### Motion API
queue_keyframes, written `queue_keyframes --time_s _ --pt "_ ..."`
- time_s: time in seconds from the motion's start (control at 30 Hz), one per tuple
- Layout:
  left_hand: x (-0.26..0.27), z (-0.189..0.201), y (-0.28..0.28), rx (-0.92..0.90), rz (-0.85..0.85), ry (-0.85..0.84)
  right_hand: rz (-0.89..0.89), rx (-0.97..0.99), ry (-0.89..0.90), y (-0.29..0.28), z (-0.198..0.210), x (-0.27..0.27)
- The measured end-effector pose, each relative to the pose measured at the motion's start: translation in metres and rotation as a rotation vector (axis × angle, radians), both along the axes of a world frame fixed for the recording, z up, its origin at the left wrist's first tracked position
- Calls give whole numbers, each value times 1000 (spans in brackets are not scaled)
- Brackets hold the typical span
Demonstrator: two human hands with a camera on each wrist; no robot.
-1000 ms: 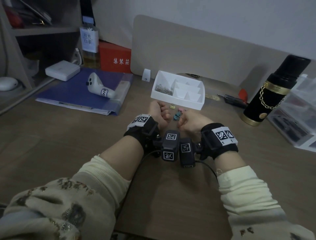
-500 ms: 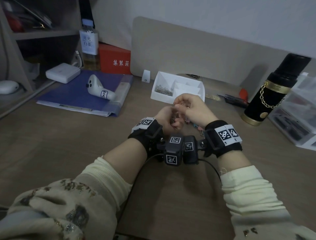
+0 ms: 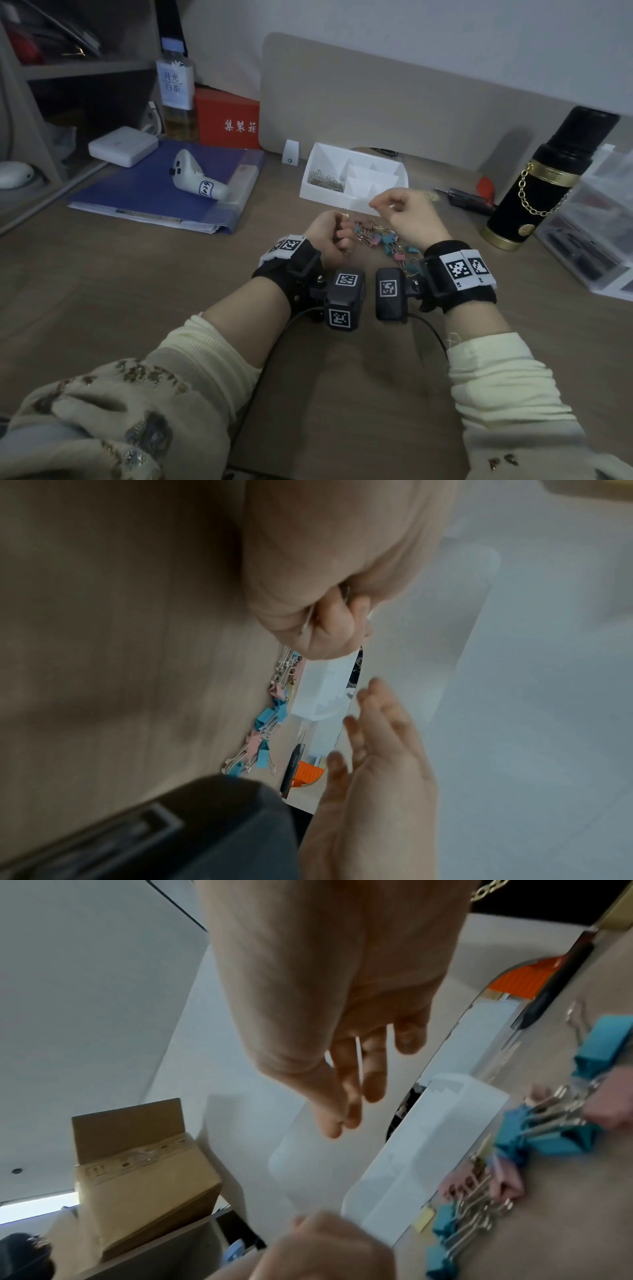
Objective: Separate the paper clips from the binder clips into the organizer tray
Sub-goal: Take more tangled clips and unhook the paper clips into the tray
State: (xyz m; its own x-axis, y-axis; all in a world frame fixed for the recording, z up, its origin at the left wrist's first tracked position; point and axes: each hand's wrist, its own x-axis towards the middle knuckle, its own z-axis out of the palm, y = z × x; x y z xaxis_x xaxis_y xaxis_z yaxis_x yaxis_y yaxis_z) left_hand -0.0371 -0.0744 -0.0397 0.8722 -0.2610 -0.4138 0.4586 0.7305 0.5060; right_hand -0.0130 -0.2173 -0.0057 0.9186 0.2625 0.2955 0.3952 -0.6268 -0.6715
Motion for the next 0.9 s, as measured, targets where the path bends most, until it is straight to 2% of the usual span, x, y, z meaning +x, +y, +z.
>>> queue_keyframes --time_s 0.13,0.37,0.47,0.57,0.77,0.83,0.9 --pt "1 1 3 21 84 1 -109 -124 148 -21 -4 9" --pt "8 0 14 -2 208 -5 19 -166 349 -18 -13 5" --pt "8 -2 14 8 225 -8 -18 -294 280 -16 -23 11" --pt "8 -2 13 10 226 -7 -41 -278 261 -15 -24 11" --pt "8 -1 13 26 228 -13 -28 -367 259 -15 -25 12" --pt "8 -2 13 28 225 -11 -25 -353 255 -13 -24 10" --pt "8 -2 13 27 223 -9 27 -238 274 -10 -22 5"
